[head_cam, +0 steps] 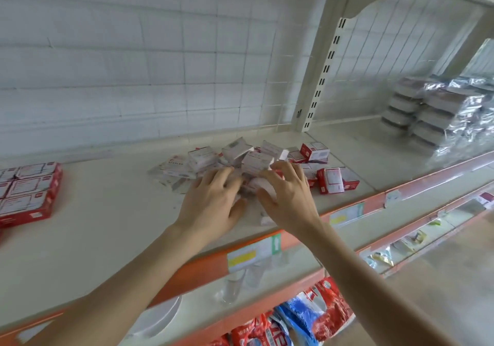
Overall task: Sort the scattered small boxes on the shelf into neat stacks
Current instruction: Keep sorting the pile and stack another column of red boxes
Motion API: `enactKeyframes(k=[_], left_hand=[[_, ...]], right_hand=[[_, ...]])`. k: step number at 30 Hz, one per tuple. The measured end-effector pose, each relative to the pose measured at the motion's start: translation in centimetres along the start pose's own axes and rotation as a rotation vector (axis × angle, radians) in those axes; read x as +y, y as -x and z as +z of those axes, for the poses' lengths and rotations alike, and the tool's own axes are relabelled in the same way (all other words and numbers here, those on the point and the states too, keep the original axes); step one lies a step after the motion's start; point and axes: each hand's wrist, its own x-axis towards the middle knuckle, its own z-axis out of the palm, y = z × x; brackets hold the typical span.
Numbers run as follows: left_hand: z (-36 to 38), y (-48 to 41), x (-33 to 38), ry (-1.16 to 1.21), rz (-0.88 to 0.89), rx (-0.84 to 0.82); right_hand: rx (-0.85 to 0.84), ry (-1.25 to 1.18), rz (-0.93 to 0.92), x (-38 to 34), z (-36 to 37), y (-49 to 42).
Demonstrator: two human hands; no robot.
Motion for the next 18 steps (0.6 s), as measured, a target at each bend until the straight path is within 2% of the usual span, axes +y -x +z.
enactKeyframes(k=[6,10,14,18], left_hand=[[1.3,-3.5,5.5,0.003,0.037,0.048],[2.2,-5.0,8.5,-0.003,0.038,0.029],[3.4,-5.8,10.6,-0.018,0.051,-0.013],[4.1,-5.8,10.8,-0.015,0.048,-0.048]], right_hand=[[0.082,0.049,0.103,6.9,-2.2,0.1],[-0.054,0.104,0.308,10.6,-2.5,0.1],[-0.01,0.044,0.3,12.3,-1.5,0.7],[0.116,-0.092,0.225,12.9,-0.9,0.8]])
